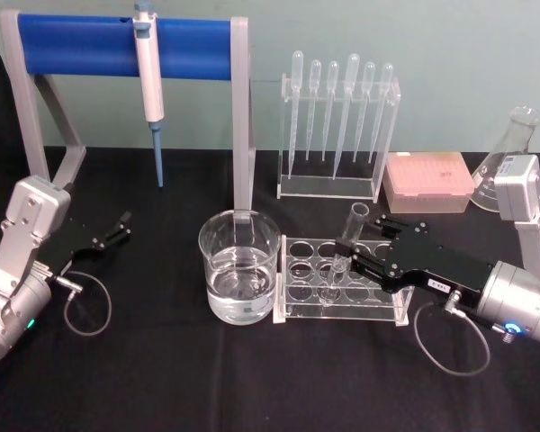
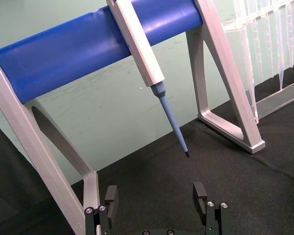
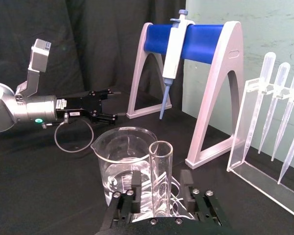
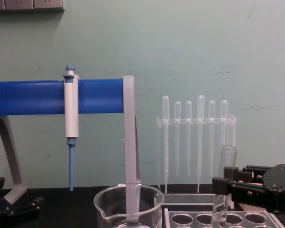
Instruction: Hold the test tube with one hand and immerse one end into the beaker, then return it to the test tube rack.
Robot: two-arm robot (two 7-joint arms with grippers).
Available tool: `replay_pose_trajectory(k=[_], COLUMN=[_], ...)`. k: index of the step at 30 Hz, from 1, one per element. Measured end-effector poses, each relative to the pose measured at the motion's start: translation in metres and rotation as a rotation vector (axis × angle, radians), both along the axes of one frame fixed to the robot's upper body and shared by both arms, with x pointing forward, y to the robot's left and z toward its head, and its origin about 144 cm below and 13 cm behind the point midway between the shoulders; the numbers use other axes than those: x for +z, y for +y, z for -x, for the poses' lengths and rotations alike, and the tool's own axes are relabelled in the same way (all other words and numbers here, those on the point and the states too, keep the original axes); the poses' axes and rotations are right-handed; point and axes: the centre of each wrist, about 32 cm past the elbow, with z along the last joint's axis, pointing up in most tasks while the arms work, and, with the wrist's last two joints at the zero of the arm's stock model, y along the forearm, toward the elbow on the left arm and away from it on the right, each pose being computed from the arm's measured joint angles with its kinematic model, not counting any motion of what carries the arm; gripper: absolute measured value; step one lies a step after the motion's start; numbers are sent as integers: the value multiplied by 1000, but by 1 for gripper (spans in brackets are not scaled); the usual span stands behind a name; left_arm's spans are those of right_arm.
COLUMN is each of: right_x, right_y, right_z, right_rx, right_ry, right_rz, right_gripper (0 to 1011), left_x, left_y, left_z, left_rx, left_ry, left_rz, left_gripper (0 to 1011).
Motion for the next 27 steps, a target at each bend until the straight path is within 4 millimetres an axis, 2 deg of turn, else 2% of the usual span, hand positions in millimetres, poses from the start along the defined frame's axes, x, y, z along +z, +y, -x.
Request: replay_pose_trajectory(k=[3,4,5,8,9,21,27], right_x=[0,0,0,0,0,1,18], right_y=[0,0,0,0,0,0,-2], right_z=[0,0,0,0,0,0,-3], right_rx=[0,0,-1,-1,-1,0,22], right_ry=[0,0,1,1,1,2,4], right_rz=[0,0,0,0,0,2,36], right_gripper=[408,408,346,285,234,221,221], left_x=[0,0,0,0,0,0,0], left_y=[0,0,0,0,0,0,0], left_z=[0,0,0,0,0,0,0], left_rx=[0,0,0,0,0,0,0], left_ry=[0,0,0,0,0,0,0], left_rz=[0,0,0,0,0,0,0], left_gripper=[1000,1000,1000,1000,1000,1000,1000])
